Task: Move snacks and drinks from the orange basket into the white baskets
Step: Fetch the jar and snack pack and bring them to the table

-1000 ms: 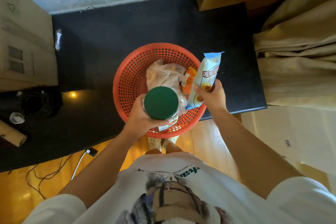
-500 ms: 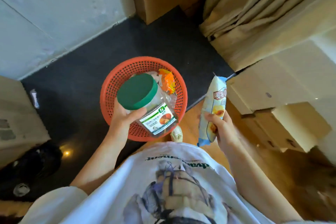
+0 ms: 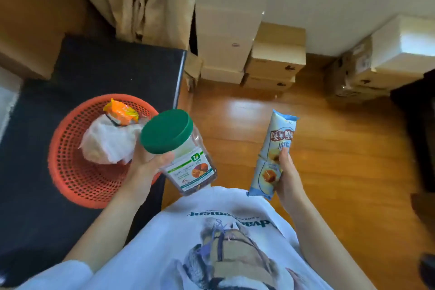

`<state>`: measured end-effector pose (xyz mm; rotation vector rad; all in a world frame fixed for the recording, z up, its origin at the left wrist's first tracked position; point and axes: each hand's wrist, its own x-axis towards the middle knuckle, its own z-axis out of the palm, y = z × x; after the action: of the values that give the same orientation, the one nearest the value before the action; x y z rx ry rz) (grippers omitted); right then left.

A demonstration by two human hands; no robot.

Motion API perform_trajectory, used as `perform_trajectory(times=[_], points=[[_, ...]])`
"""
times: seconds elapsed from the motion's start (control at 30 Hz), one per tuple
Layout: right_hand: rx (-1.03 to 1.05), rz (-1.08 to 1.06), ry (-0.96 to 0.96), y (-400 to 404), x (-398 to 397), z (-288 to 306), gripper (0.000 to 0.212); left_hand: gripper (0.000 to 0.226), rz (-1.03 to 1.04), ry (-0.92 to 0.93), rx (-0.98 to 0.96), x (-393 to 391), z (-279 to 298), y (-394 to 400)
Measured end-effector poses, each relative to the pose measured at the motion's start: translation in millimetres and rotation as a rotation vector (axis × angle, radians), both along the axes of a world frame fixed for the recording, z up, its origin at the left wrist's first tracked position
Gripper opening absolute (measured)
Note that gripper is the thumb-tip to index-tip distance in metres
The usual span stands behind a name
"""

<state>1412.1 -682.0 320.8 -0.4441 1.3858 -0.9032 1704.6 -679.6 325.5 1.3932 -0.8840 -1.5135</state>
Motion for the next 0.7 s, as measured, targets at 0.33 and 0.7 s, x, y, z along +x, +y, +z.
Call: perform_trajectory(times=[0.33,0.7], points=[[-0.031,-0.583,0.156,136,-123,4,0.092,0.078,-0.638,-0.030,-0.003,-201,26,-15],[-0.010,-1.056,0.153,324,-283,-5,0.064,0.110,-0.935,-0.118,0.021,-442,36,102]])
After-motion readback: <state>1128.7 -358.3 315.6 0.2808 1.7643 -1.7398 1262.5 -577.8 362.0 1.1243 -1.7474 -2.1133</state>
